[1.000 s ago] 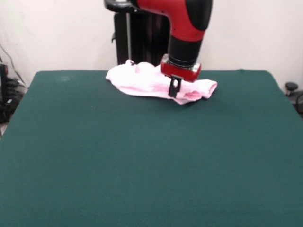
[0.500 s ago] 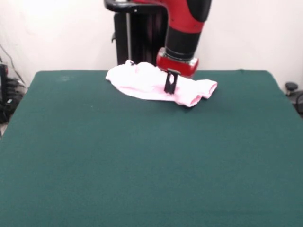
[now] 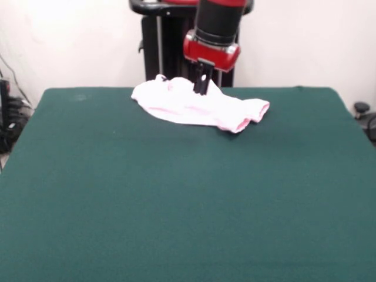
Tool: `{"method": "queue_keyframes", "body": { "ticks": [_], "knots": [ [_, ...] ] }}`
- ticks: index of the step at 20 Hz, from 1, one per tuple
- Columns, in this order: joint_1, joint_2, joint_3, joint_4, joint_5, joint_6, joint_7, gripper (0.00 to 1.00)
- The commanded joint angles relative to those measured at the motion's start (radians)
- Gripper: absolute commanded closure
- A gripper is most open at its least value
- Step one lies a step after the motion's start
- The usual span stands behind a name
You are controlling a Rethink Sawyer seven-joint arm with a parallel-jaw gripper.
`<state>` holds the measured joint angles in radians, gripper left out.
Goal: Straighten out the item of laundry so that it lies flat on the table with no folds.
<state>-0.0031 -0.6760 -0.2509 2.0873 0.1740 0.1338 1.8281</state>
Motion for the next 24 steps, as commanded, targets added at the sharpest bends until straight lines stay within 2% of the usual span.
{"method": "queue_keyframes", "body": {
  "ticks": [1, 6, 13, 18, 24],
  "knots": [
    [-0.034, 0.047, 0.117, -0.009, -0.005, 0.05, 0.13, 1.0],
    [-0.083, 0.161, 0.192, 0.02, -0.042, -0.112, 0.146, 1.0],
    [-0.08, 0.242, 0.193, 0.013, -0.069, -0.217, 0.177, 1.0],
    [-0.091, 0.239, 0.21, 0.004, -0.073, -0.191, 0.164, 1.0],
    [-0.09, 0.173, 0.213, 0.023, -0.067, -0.09, 0.152, 1.0]
  ]
}}
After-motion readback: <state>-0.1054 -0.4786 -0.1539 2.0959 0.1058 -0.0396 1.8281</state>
